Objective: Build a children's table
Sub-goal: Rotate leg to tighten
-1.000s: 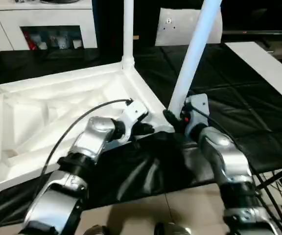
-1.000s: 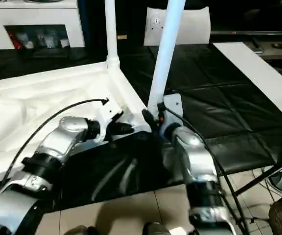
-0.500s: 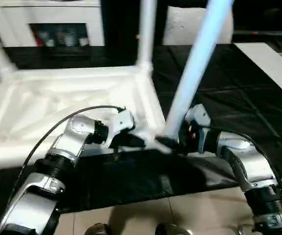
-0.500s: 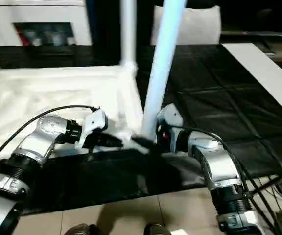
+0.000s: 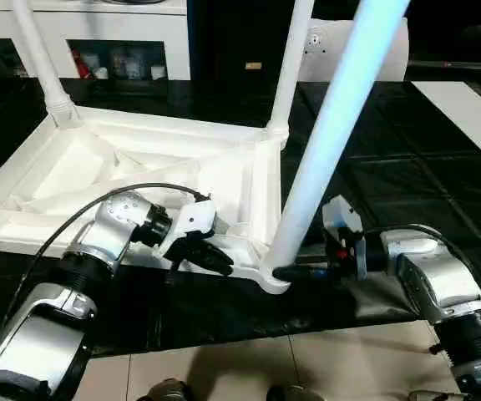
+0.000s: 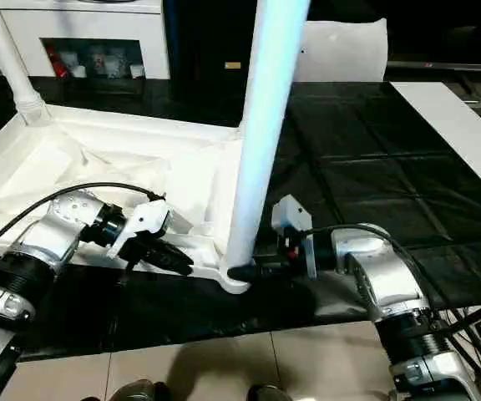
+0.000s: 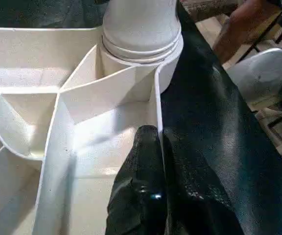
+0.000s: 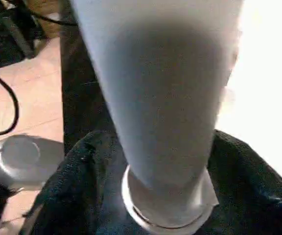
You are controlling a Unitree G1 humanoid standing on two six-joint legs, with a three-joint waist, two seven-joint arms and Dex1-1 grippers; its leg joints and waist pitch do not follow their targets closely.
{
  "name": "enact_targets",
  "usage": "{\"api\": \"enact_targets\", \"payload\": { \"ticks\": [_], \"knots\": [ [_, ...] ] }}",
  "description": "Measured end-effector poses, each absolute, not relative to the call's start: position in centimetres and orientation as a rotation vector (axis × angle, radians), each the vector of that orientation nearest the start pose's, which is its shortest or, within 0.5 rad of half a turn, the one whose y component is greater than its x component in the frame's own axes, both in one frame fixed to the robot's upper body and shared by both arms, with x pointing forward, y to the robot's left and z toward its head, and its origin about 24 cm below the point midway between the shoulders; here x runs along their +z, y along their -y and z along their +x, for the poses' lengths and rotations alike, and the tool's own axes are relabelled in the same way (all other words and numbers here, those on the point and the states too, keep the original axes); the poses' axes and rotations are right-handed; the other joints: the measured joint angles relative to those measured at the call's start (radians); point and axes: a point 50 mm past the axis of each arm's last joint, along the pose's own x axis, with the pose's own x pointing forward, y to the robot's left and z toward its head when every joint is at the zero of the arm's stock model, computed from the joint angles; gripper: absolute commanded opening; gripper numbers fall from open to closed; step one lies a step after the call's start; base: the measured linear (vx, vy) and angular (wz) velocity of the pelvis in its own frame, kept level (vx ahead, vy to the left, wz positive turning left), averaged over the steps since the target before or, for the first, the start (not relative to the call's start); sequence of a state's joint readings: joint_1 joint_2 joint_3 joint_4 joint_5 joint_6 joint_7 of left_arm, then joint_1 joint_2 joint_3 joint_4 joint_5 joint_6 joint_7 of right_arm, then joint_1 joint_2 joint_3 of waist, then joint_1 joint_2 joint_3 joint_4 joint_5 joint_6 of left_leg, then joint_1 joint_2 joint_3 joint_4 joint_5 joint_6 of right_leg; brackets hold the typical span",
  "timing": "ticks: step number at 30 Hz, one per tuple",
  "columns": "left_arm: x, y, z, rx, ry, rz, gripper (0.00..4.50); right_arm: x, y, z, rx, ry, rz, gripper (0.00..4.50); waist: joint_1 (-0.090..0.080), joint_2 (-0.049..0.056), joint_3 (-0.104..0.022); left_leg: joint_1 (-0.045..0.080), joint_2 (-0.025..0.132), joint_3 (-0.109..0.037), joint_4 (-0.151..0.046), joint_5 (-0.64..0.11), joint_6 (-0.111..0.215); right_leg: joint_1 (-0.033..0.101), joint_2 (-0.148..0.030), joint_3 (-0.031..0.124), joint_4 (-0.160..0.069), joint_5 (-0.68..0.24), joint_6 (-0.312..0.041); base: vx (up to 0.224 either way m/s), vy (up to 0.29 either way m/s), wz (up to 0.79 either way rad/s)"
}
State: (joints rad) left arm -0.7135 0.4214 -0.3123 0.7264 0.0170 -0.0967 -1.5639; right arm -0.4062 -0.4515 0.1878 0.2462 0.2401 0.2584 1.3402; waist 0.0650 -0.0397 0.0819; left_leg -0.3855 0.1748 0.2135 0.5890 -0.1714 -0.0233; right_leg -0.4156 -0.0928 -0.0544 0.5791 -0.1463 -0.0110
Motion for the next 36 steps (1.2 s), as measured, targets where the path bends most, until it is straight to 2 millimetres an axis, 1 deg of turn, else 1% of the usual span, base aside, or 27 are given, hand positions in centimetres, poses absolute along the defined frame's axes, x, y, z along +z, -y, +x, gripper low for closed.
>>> {"api": "enact_targets", "payload": {
  "ticks": [1,2,4,5,6,7,14,18,19,22,23,26,28,29,30,32,34,35,36],
  "knots": [
    [7.5,-14.4,31.8,-1.681,-0.448,0.513,0.0,7.4,14.9,28.2,1.452,-0.32,-0.139,2.64,0.002,0.0,0.0,0.0,0.0,0.0,0.0,0.0,0.0,0.0,0.0,0.0,0.0,0.0,0.0,0.0,0.0,0.0],
    [7.5,-14.5,31.9,-1.684,-0.448,0.515,0.0,7.4,14.9,28.2,1.454,-0.321,-0.139,2.64,0.003,0.0,0.0,0.0,0.0,0.0,0.0,0.0,0.0,0.0,0.0,0.0,0.0,0.0,0.0,0.0,0.0,0.0],
    [7.5,-14.5,31.9,-1.694,-0.45,0.515,0.0,7.4,14.9,28.2,1.461,-0.323,-0.141,2.41,0.004,0.0,0.0,0.0,0.0,0.0,0.0,0.0,0.0,0.0,0.0,0.0,0.0,0.0,0.0,0.0,0.0,0.0],
    [7.5,-14.6,31.9,-1.696,-0.45,0.514,0.0,7.4,14.9,28.3,1.465,-0.324,-0.142,2.41,0.004,0.0,0.0,0.0,0.0,0.0,0.0,0.0,0.0,0.0,0.0,0.0,0.0,0.0,0.0,0.0,0.0,0.0],
    [7.5,-14.6,31.9,-1.696,-0.45,0.513,0.0,7.4,14.9,28.3,1.467,-0.324,-0.143,2.2,0.005,0.0,0.0,0.0,0.0,0.0,0.0,0.0,0.0,0.0,0.0,0.0,0.0,0.0,0.0,0.0,0.0,0.0],
    [7.5,-14.6,31.9,-1.698,-0.449,0.516,0.0,7.4,14.9,28.4,1.47,-0.324,-0.143,2.12,0.005,0.0,0.0,0.0,0.0,0.0,0.0,0.0,0.0,0.0,0.0,0.0,0.0,0.0,0.0,0.0,0.0,0.0],
    [7.4,-14.5,31.9,-1.698,-0.445,0.514,0.0,7.4,14.8,28.4,1.468,-0.323,-0.134,1.98,0.007,0.0,0.0,0.0,0.0,0.0,0.0,0.0,0.0,0.0,0.0,0.0,0.0,0.0,0.0,0.0,0.0,0.0],
    [7.3,-14.3,32.1,-1.672,-0.46,0.482,0.0,7.1,14.5,28.1,1.422,-0.319,-0.099,1.97,0.01,0.0,0.0,0.001,0.0,0.0,0.0,0.0,0.0,0.0,0.0,0.0,0.001,0.0,0.0,0.0,0.0,0.0],
    [7.2,-14.3,32.3,-1.631,-0.468,0.463,0.0,6.9,14.2,28.2,1.375,-0.317,-0.09,1.97,0.01,0.0,0.0,0.002,0.0,0.0,-0.001,0.0,0.0,0.001,0.0,0.0,0.001,0.0,0.0,0.0,0.0,0.0],
    [7.1,-14.5,33.0,-1.476,-0.476,0.415,0.0,6.7,13.3,29.0,1.177,-0.296,-0.059,1.96,-0.008,0.0,0.0,0.003,0.0,-0.001,0.0,0.002,-0.003,0.0,0.0,0.0,0.001,-0.003,0.004,0.0,0.0,0.0],
    [7.0,-14.1,33.3,-1.412,-0.472,0.389,0.0,6.6,13.2,29.4,1.082,-0.293,-0.044,1.96,-0.015,0.0,0.0,0.003,0.0,-0.001,0.0,0.002,-0.003,0.001,0.0,0.0,-0.001,-0.003,0.005,0.0,0.0,0.0],
    [6.6,-12.6,33.8,-1.308,-0.466,0.33,0.0,6.3,13.1,30.2,0.889,-0.29,-0.011,1.94,-0.037,0.001,0.0,0.003,-0.001,-0.001,0.003,0.002,-0.003,0.002,-0.001,0.0,-0.004,-0.004,0.006,0.0,0.0,0.0],
    [6.3,-11.3,34.1,-1.234,-0.459,0.281,0.0,6.2,12.9,30.8,0.751,-0.286,0.019,1.94,-0.047,0.001,0.0,0.003,-0.002,-0.002,0.004,0.002,-0.002,0.001,-0.001,0.0,-0.007,-0.004,0.006,0.0,0.0,0.0],
    [6.2,-10.5,34.3,-1.181,-0.45,0.261,0.0,6.3,12.6,31.3,0.652,-0.286,0.03,1.94,-0.054,0.001,0.0,0.002,-0.002,-0.003,0.004,0.002,-0.002,0.001,-0.001,-0.001,-0.008,-0.004,0.006,0.0,0.0,0.0],
    [6.1,-10.0,34.4,-1.157,-0.444,0.257,0.0,6.3,12.5,31.5,0.607,-0.289,0.025,1.94,-0.059,0.001,-0.001,0.002,-0.003,-0.003,0.004,0.002,-0.002,0.001,-0.001,-0.001,-0.009,-0.004,0.006,0.0,0.0,0.0],
    [6.1,-9.1,34.6,-1.091,-0.433,0.249,0.0,6.5,11.7,32.2,0.481,-0.299,0.041,1.94,-0.066,0.003,-0.001,0.002,-0.003,-0.004,0.004,0.002,-0.002,0.001,-0.001,-0.002,-0.011,-0.004,0.006,0.0,0.0,0.0],
    [6.1,-8.2,34.6,-1.059,-0.427,0.239,0.0,6.5,11.6,32.4,0.418,-0.29,0.046,1.94,-0.068,0.008,-0.001,0.0,-0.003,-0.008,0.003,0.002,-0.002,0.002,-0.001,-0.008,-0.018,-0.004,0.006,0.0,0.0,0.0],
    [6.1,-8.0,34.6,-1.054,-0.427,0.238,0.0,6.5,11.7,32.5,0.416,-0.283,0.043,1.94,-0.068,0.009,-0.001,0.0,-0.003,-0.009,0.001,0.002,-0.002,0.003,-0.001,-0.009,-0.021,-0.004,0.006,0.0,0.0,0.0],
    [6.1,-8.0,34.6,-1.052,-0.426,0.237,0.0,6.5,11.7,32.5,0.415,-0.277,0.041,2.29,-0.068,0.01,-0.001,0.0,-0.003,-0.009,0.001,0.002,-0.002,0.003,-0.001,-0.009,-0.021,-0.004,0.006,0.0,0.0,0.0]
  ]
}}
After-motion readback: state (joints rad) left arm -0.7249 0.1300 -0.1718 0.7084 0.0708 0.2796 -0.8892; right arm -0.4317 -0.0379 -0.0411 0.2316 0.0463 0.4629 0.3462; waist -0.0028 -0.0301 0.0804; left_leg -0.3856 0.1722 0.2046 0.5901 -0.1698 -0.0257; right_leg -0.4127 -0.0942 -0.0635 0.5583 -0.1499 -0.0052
